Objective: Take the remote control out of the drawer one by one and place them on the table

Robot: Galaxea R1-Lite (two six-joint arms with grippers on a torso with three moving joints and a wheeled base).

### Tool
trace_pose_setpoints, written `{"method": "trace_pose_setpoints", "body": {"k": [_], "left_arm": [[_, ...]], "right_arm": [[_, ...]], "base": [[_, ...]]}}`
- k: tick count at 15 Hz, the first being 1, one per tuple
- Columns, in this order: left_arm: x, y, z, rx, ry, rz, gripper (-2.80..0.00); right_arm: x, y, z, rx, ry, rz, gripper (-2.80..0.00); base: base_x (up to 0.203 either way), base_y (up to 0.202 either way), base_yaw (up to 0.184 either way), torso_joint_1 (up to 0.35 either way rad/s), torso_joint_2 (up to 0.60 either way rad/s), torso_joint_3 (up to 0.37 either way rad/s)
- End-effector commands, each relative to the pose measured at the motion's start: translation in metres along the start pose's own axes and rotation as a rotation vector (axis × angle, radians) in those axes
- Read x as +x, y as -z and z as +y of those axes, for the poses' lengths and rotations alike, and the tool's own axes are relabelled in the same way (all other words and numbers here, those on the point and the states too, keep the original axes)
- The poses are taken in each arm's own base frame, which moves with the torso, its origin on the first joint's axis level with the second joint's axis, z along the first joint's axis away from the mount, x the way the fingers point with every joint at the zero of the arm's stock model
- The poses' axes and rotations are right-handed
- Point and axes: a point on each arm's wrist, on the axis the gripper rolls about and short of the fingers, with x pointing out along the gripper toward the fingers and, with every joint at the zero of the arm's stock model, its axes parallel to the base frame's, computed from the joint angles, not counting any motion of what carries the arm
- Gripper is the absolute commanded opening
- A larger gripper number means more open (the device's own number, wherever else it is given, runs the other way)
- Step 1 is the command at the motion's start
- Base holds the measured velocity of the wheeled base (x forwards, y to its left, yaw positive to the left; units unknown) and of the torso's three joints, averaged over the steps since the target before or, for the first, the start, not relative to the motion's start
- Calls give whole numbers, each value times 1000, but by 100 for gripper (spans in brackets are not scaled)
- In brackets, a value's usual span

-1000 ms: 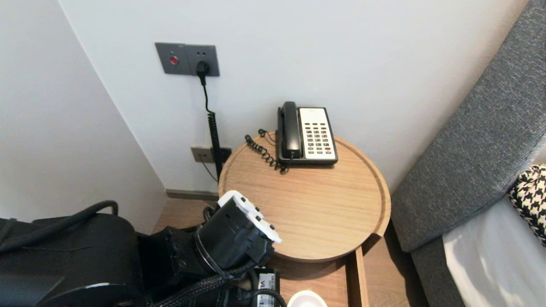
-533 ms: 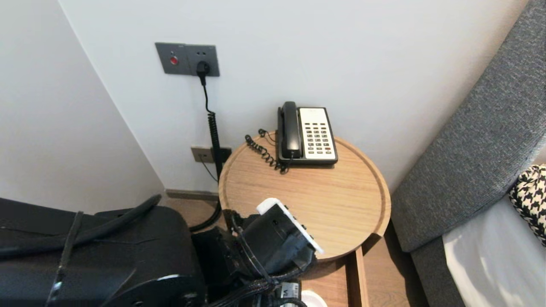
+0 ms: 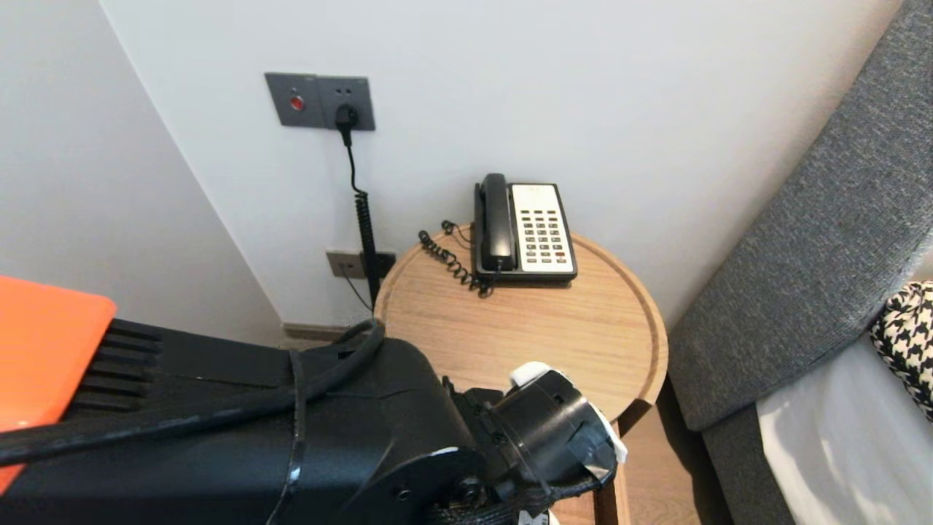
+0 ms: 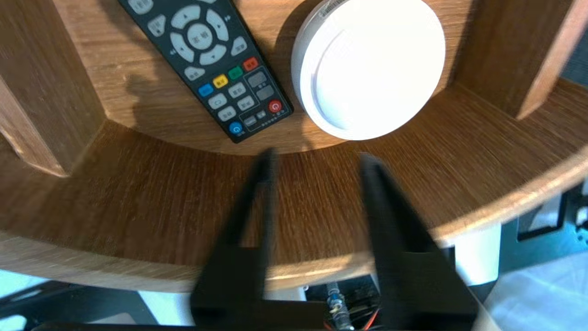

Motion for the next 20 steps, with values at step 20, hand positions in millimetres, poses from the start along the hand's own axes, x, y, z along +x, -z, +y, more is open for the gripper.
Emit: {"method": "trace_pose_setpoints", "body": {"k": [20], "left_arm": [[38,-23,-40,-65,-28,-40,0]], "right_arm": [[2,7,0,0,-1,27,-280]], "base": [[0,0,0,0,0,0]]}}
